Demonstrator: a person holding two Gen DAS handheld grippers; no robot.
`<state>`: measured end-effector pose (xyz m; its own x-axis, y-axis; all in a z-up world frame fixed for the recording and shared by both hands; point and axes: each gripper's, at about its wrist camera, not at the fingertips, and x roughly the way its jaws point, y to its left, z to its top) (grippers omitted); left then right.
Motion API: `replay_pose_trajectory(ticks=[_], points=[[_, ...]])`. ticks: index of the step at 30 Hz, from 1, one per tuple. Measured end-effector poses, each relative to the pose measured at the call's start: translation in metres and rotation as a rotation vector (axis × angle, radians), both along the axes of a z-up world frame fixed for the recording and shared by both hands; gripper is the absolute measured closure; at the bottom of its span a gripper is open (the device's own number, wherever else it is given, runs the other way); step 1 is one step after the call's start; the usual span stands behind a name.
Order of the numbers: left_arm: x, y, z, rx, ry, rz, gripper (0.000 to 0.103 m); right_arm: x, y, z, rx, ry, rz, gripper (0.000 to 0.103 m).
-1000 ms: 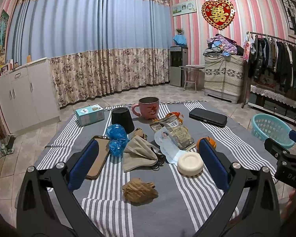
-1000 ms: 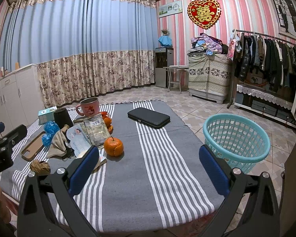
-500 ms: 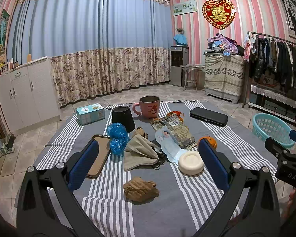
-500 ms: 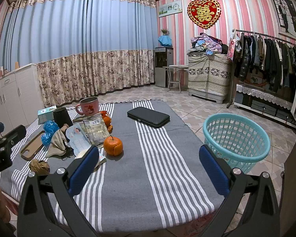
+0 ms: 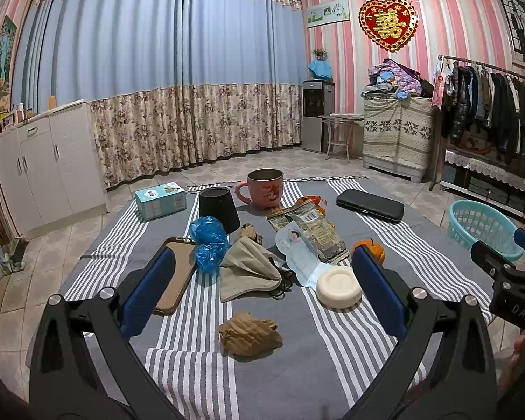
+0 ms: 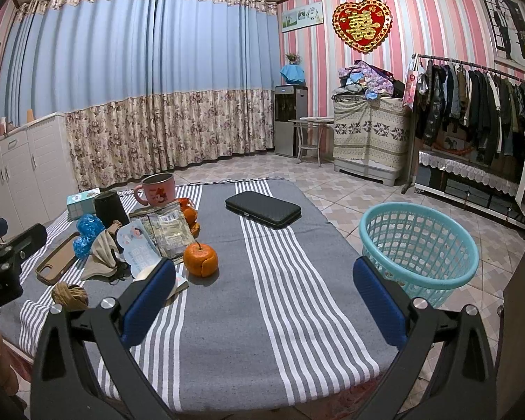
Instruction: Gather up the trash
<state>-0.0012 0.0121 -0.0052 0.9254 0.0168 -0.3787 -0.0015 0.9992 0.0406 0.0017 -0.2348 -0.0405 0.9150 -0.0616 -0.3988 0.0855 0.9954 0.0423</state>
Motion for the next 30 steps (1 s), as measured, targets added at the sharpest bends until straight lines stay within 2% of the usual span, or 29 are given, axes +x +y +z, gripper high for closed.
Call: replay_pose_trajectory(ticks=[30], points=[[0.001, 0.008, -0.01, -0.001, 0.003, 0.008, 0.005, 0.0, 0.0, -0.001, -0.004, 0.0, -0.001, 0.004]])
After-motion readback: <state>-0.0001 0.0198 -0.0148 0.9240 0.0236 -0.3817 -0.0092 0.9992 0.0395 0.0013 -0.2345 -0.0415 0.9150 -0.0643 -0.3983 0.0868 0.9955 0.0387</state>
